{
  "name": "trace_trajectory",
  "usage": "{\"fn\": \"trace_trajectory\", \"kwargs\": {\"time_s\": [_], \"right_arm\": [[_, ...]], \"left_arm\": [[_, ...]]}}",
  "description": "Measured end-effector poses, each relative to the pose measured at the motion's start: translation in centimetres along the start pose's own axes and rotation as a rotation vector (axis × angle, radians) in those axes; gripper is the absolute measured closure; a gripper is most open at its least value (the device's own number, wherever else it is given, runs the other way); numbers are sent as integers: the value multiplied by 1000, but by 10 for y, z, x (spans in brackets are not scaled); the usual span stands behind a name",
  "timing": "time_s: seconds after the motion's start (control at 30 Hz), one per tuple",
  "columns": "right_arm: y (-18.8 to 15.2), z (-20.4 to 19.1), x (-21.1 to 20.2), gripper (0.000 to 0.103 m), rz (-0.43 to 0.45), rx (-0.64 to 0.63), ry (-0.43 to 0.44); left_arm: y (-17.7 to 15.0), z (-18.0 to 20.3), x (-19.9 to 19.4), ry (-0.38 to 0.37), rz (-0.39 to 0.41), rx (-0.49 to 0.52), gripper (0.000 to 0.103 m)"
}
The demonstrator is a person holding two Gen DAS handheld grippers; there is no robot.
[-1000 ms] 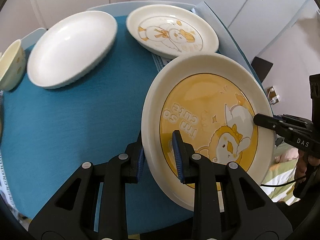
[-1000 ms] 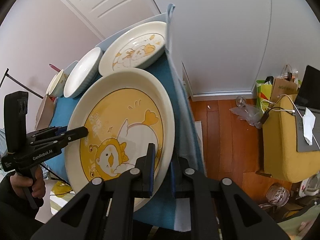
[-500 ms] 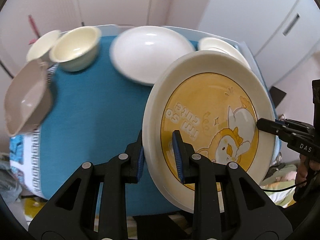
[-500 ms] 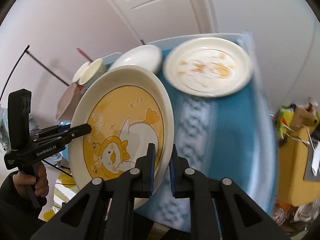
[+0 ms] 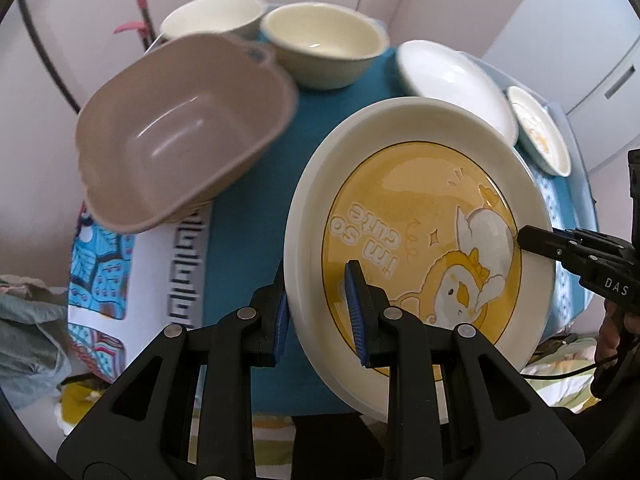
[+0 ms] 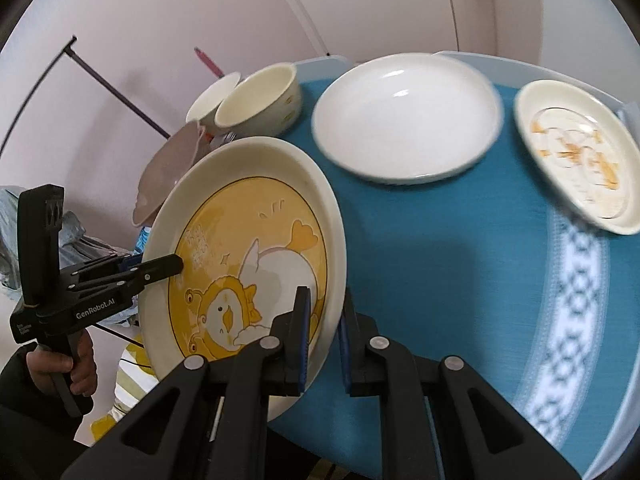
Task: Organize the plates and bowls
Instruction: 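Lift the yellow duck plate with the right tool toward the taupe dish, then lower the yellow duck plate onto the table and open the right tool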
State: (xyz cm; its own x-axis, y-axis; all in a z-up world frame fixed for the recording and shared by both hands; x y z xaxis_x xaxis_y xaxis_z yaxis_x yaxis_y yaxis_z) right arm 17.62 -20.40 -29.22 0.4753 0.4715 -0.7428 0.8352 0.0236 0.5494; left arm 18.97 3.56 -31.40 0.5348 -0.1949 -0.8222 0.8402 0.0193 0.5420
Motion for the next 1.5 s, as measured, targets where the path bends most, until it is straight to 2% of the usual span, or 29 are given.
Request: {"fn": "trace_trajectory", "kwargs": {"time_s": [0.2,0.3,0.57,0.8,0.87,0.9,0.93,0.97,1.0,1.03,1.07,1.13,1.17,1.4,1.5], "right_arm": [[-5,-14,32,91,-21,-5,-19],[-6,-14,39,91,-19,-3,-34],[-9,-8,40,91,-41,19,-46],[-8,-18,50,91,-38,26,-70],[-9,-19,51,86,-34,26,-66],[-9,-20,51,77,-29,21,-68],[-10,-21,52,57,-26,15,-67],[-9,-23,51,37,-19,12,-59],[-10,-23,50,31,-14,12,-56],[-10,-23,49,28,-12,13,-55],[-10,-23,49,28,-10,11,-56],[-10,-22,47,28,-5,5,-59],[-10,-21,47,28,-3,4,-58],[-8,-19,29,27,22,-13,-58],[4,-18,8,13,57,-28,-53]], "left_arm": [[-9,-37,19,-10,-19,-12,80],[-14,-45,18,-36,8,-13,80],[-16,-43,13,-46,2,3,80],[-10,-31,22,-20,-10,24,79],[-9,-30,22,-11,-9,37,78],[-8,-29,23,-6,-10,43,77],[-8,-28,23,-1,-11,50,76],[-7,-26,25,2,-12,55,74],[-7,-24,25,9,-14,66,71],[-7,-23,25,19,-15,74,56],[-8,-20,25,29,-11,80,29],[-7,-17,19,48,27,87,8],[-7,-15,16,54,46,92,7],[-1,-3,-5,66,50,93,7],[11,10,-25,76,80,93,7]]}}
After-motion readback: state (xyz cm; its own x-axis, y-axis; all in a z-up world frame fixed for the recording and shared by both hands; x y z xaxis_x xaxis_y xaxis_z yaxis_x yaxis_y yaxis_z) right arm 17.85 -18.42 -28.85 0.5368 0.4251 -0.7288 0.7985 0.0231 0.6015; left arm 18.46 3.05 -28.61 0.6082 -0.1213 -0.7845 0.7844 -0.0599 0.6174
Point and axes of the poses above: each gripper's, at about its wrist camera, not at the fingertips, and x roughly the way its jaws point, z to its right, y to its top, the point moved 3 cm from there along x, roughly the way its jaws point, and after that the axes turned 13 degrees about z, right-handed, at the moved point
